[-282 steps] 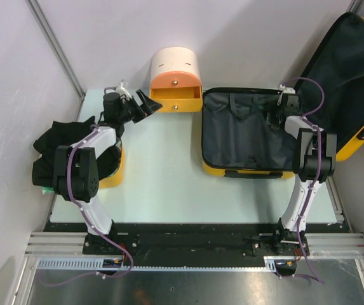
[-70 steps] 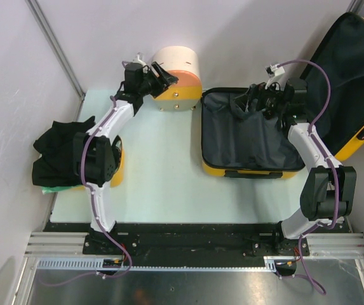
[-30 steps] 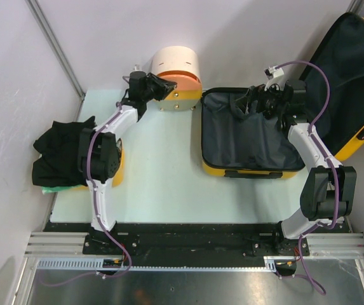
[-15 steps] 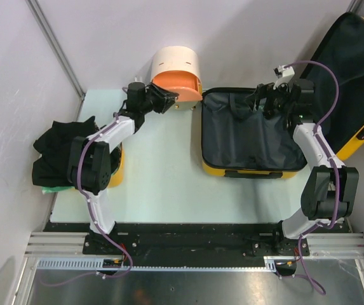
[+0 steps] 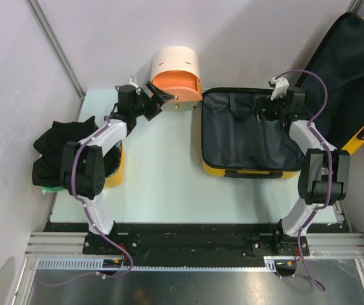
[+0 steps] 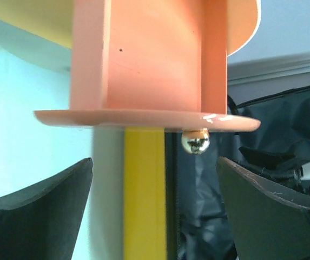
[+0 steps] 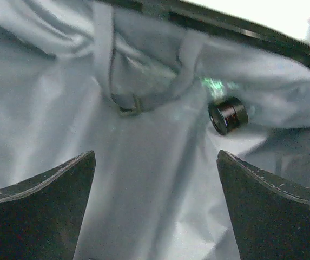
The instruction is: Open, take out, and arrange the luggage
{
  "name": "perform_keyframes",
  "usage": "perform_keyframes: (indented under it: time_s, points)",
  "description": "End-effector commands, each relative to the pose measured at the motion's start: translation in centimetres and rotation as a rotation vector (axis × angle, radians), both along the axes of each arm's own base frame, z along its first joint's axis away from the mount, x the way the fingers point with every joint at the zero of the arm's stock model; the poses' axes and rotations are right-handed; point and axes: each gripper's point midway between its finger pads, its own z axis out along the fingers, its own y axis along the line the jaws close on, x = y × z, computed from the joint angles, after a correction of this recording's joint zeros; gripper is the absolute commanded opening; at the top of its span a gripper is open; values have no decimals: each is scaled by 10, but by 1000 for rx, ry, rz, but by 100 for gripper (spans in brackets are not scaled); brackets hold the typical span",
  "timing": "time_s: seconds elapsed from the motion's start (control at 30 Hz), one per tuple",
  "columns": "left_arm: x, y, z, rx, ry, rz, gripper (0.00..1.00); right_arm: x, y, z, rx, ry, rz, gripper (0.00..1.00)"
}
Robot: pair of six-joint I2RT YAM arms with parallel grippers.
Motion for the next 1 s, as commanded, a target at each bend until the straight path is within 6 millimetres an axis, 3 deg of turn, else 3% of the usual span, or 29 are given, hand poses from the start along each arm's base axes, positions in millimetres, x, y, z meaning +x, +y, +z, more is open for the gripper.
perform_keyframes:
  time_s: [0.0, 0.07, 0.1, 0.2, 0.27, 0.3, 0.4, 0.47, 0.5, 0.57, 0.6, 0.67, 0.83, 0.97]
  points:
    - [-17, 27, 46, 176, -236, -56, 100, 15, -30, -27, -164, 29, -61, 100]
    - [-22, 37, 56, 236, -296, -58, 100, 23, -38, -32, -200, 26, -81, 100]
    - [-24, 38, 62, 259, -323, -60, 100, 27, -40, -47, -209, 51, -75, 100]
    - [-30, 40, 74, 334, -408, -94, 100, 42, -47, -54, -216, 30, -42, 100]
    - [-32, 38, 83, 386, -475, -137, 100, 55, -52, -50, -222, 5, -14, 100]
    - [-34, 37, 88, 424, -519, -164, 100, 59, -60, -61, -220, 22, -9, 100]
    - [-41, 29, 97, 469, -611, -254, 100, 72, -65, -59, -240, 15, 58, 100]
    - [-43, 27, 103, 480, -644, -280, 100, 76, -70, -79, -239, 62, 78, 100]
    - [-43, 26, 104, 479, -646, -281, 100, 85, -72, -70, -266, 36, 96, 100]
    - [-40, 27, 108, 477, -655, -281, 100, 89, -75, -86, -267, 64, 118, 100]
    - [-40, 25, 109, 477, -664, -294, 100, 96, -74, -78, -285, 42, 137, 100]
    - [-38, 24, 113, 484, -681, -307, 100, 96, -71, -93, -274, 76, 174, 99]
    - [-29, 30, 116, 494, -678, -305, 100, 102, -71, -104, -280, 112, 206, 96]
    - [-25, 31, 117, 502, -680, -321, 100, 91, -68, -119, -271, 163, 244, 94]
